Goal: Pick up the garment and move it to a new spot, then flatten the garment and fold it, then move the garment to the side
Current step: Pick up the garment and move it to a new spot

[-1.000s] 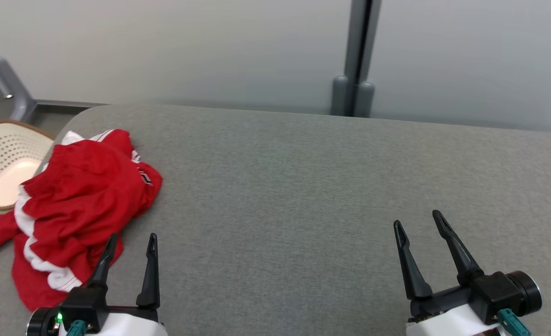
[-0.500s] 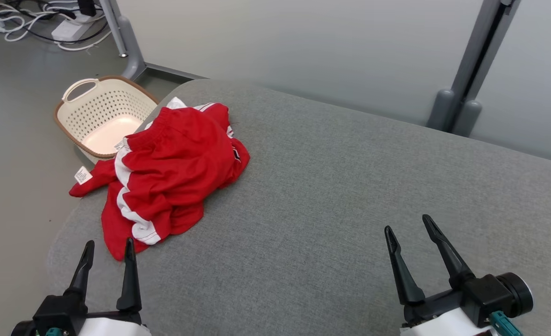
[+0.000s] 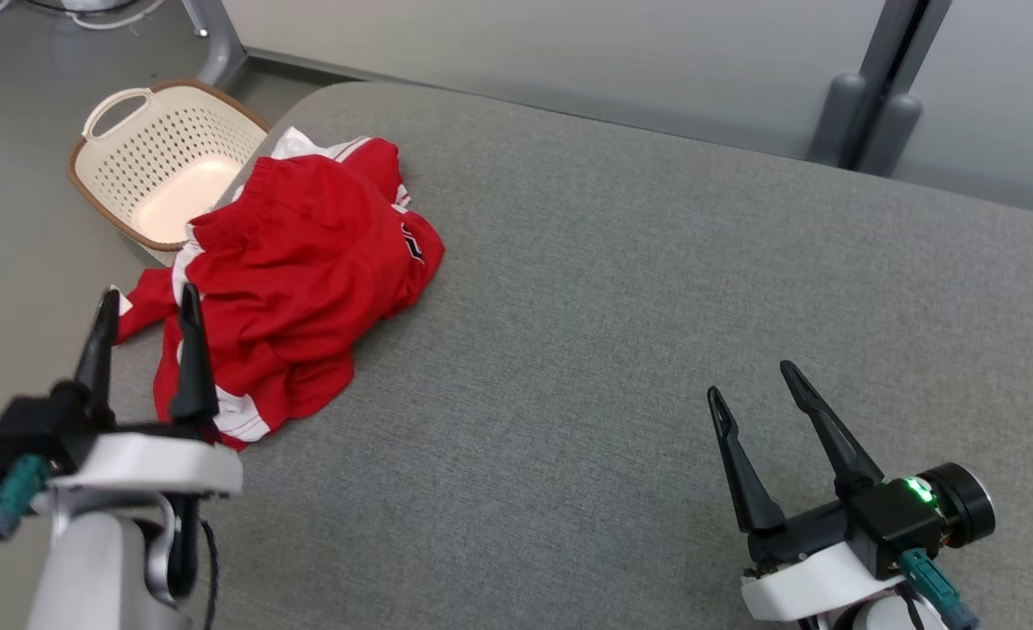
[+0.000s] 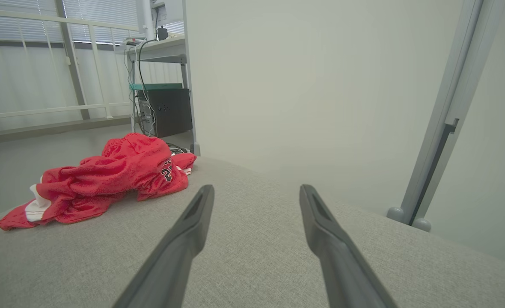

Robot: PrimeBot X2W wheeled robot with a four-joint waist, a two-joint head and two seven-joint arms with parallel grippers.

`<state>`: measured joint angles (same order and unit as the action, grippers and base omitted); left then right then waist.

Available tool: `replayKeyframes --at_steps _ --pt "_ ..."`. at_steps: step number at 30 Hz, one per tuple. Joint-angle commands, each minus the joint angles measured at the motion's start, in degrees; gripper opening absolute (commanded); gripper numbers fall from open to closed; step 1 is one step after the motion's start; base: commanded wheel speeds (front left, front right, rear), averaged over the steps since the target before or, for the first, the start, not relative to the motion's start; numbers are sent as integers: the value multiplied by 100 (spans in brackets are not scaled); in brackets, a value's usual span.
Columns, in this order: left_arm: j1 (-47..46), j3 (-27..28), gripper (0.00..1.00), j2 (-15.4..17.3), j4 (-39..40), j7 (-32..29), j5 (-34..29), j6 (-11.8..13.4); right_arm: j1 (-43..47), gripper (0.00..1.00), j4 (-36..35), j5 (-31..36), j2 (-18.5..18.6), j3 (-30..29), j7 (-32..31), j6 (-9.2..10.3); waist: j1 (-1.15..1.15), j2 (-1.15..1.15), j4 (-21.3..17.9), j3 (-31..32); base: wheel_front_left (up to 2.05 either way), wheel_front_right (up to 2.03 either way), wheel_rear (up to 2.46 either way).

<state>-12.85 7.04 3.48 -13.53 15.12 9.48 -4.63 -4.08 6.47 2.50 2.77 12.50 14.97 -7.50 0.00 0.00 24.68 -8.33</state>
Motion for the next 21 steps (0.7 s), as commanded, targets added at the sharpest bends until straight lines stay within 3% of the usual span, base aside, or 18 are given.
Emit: replayKeyframes --at_steps 1,5,8,14,21 --pt "-445 80 100 164 -173 4 51 -49 -112 100 12 73 20 5 34 2 0 0 -205 -324 0 0 0" --pt "-1617 116 100 559 -1170 -348 154 -119 -285 100 62 241 20 9 34 2 0 0 -376 -681 0 0 0" --pt "-2496 148 100 954 -1994 -1089 228 -130 -427 100 9 310 25 -34 34 2 0 0 -536 -922 0 0 0" --pt "-3936 327 100 1403 -3551 -2517 944 -259 -606 100 -83 409 79 -88 34 2 0 0 -871 -1289 0 0 0" --pt "-4560 -115 100 1841 -4151 -3700 1658 -284 -719 100 -187 435 125 -65 33 2 0 0 -1182 -1582 0 0 0"
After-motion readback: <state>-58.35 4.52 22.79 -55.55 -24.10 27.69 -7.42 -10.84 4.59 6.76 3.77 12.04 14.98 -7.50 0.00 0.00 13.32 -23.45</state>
